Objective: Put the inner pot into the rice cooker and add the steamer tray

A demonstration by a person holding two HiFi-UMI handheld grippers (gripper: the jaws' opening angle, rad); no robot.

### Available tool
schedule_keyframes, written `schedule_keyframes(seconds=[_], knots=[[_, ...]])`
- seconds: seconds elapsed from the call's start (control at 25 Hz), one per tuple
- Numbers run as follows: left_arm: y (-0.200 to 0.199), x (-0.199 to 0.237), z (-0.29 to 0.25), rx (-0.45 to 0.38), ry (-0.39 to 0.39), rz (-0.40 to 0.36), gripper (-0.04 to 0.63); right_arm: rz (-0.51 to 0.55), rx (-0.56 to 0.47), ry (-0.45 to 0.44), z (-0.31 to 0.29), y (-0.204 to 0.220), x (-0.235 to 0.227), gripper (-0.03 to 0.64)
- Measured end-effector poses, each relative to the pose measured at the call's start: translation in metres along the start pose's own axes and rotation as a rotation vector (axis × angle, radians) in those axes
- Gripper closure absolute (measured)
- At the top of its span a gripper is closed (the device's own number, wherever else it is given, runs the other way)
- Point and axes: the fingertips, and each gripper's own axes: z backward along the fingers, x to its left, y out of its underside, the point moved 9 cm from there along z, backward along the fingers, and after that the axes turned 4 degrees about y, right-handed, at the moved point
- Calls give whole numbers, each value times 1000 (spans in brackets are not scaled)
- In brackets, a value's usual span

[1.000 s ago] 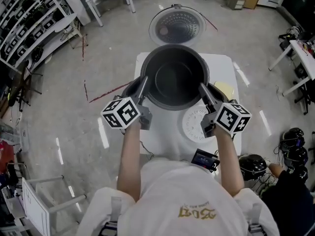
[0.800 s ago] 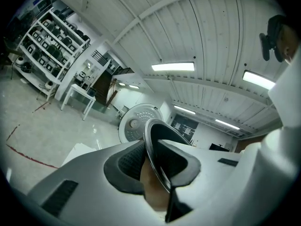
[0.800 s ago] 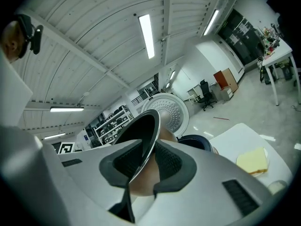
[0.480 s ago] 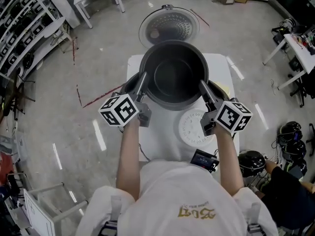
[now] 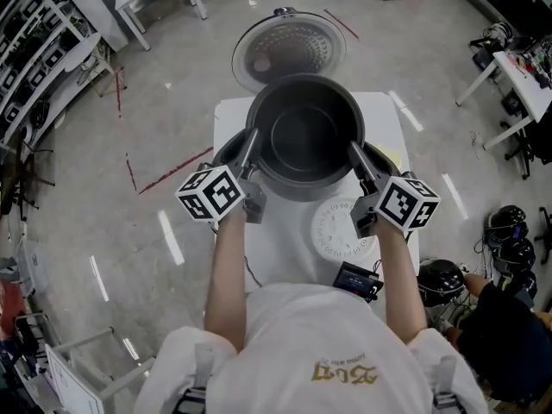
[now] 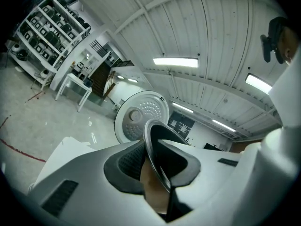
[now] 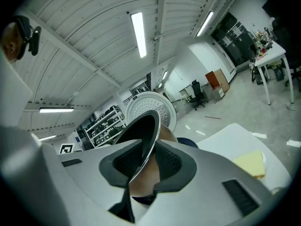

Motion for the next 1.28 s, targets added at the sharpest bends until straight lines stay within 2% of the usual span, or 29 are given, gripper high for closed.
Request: schedule_keyframes(seconds=[0.52,0.68,0.92,1.12,1.28], knots=[[21,41,-36,97,-17,43,503,-53,73,74,-33,19,-33,522],[29,51,-46,141,-22,30,497,-61,98,96,-41,24,-43,520],[36,58,-56,204,-29,-28,485,-72,151,131,-49,34,-56,514],[39,59,-61,282,-54,-176,471,-46,187,160,-54,41,-60,509],[45,67,-63,313,-66,-183,468,12,227,195,-60,43,-59,502]])
